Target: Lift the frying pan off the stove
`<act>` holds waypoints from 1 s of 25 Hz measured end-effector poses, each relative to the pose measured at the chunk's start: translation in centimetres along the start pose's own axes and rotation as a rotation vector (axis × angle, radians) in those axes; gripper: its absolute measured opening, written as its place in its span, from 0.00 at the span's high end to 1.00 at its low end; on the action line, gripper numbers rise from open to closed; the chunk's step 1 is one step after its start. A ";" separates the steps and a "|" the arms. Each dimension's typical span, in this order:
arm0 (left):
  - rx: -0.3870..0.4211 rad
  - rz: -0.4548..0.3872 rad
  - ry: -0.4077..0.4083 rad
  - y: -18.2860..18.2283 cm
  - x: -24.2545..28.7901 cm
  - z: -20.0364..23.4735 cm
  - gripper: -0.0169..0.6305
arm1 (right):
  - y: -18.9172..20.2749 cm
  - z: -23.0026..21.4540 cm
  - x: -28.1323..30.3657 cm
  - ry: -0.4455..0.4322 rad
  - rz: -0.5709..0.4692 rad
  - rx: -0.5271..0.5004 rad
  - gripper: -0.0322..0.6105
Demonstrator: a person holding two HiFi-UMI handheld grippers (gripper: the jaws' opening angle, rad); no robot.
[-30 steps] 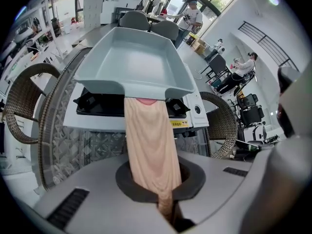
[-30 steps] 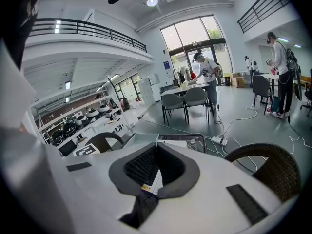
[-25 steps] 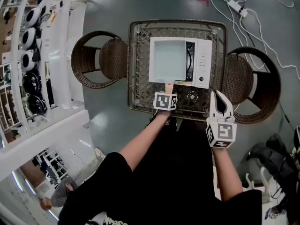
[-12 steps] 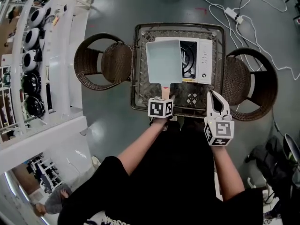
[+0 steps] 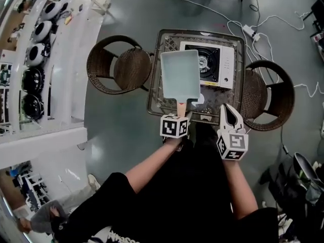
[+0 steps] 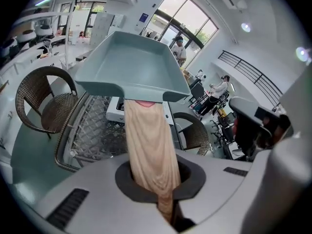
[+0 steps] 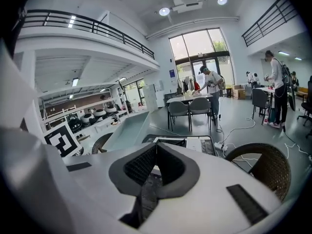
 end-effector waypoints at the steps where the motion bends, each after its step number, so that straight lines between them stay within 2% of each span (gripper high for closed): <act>1: -0.008 -0.011 0.013 0.4 -0.9 -0.3 0.95 | -0.2 0.7 -0.6 0.005 -0.014 0.004 0.90; 4: 0.001 -0.046 0.035 1.6 -3.5 -1.2 0.95 | -0.2 2.8 -2.5 0.021 -0.045 0.013 0.90; 9: 0.106 -0.124 0.031 2.4 -7.4 -1.8 0.95 | 0.0 6.2 -5.0 0.015 -0.071 -0.007 0.90; 14: 0.185 -0.228 0.015 2.5 -10.5 -2.5 0.95 | 0.2 7.8 -7.1 0.023 -0.096 -0.005 0.90; 25: 0.325 -0.429 0.005 1.6 -16.7 -3.6 0.95 | -1.0 9.9 -10.3 0.088 -0.165 -0.089 0.90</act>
Point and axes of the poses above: the fingertips, and each gripper's own axes: x forward along the fingers, z to its left, y out of its underside, the point moved 5 cm from there along -x, backward along the fingers, and after that the axes turned 4 degrees about -y, right-handed, at the moved point
